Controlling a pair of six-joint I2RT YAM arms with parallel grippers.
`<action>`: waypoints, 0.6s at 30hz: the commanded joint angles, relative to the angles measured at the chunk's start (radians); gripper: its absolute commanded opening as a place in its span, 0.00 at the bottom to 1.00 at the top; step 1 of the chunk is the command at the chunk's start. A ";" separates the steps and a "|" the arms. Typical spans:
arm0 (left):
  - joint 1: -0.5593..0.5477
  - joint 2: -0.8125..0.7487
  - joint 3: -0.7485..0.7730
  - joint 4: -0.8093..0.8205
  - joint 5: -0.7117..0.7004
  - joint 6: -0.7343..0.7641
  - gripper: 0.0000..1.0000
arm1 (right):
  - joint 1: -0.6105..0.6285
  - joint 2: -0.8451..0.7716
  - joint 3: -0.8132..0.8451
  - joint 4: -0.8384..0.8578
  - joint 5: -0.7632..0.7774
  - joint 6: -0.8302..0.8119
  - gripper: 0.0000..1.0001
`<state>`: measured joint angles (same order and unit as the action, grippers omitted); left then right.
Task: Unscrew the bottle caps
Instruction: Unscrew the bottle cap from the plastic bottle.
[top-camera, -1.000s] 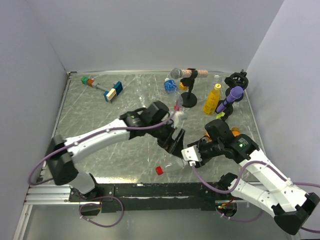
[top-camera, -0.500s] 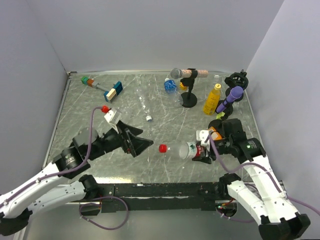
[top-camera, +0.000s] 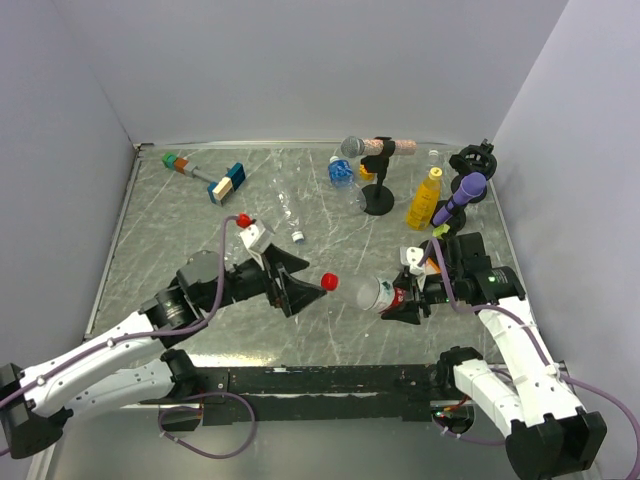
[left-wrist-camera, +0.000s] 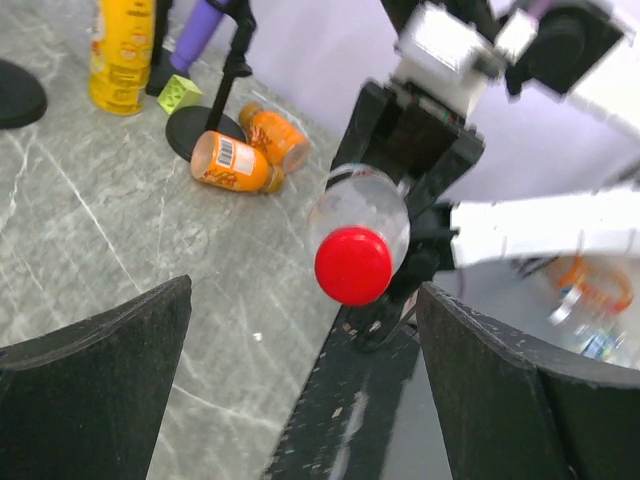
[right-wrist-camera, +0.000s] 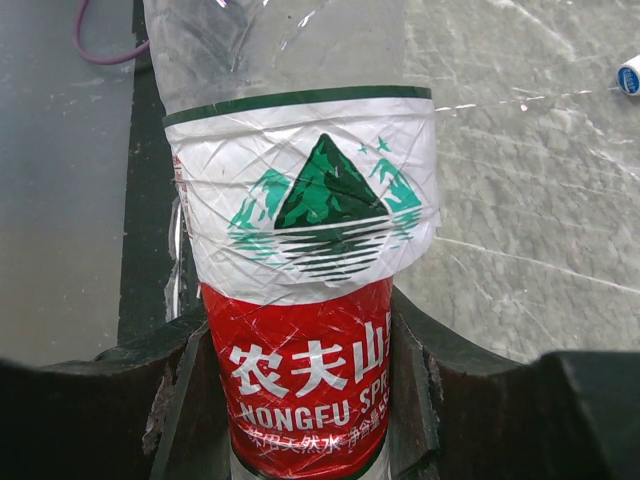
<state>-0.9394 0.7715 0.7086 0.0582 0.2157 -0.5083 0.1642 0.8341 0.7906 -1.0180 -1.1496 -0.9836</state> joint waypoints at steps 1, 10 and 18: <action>-0.007 0.023 -0.023 0.175 0.125 0.151 0.97 | -0.011 -0.010 0.002 0.003 -0.052 -0.010 0.30; -0.018 -0.014 -0.089 0.243 0.295 0.433 0.97 | -0.011 -0.016 0.006 -0.010 -0.052 -0.027 0.30; -0.025 0.055 -0.035 0.196 0.313 0.496 0.97 | -0.011 -0.024 0.002 -0.013 -0.053 -0.041 0.31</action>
<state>-0.9588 0.7937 0.6228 0.2253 0.4789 -0.0807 0.1589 0.8223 0.7906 -1.0264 -1.1534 -0.9928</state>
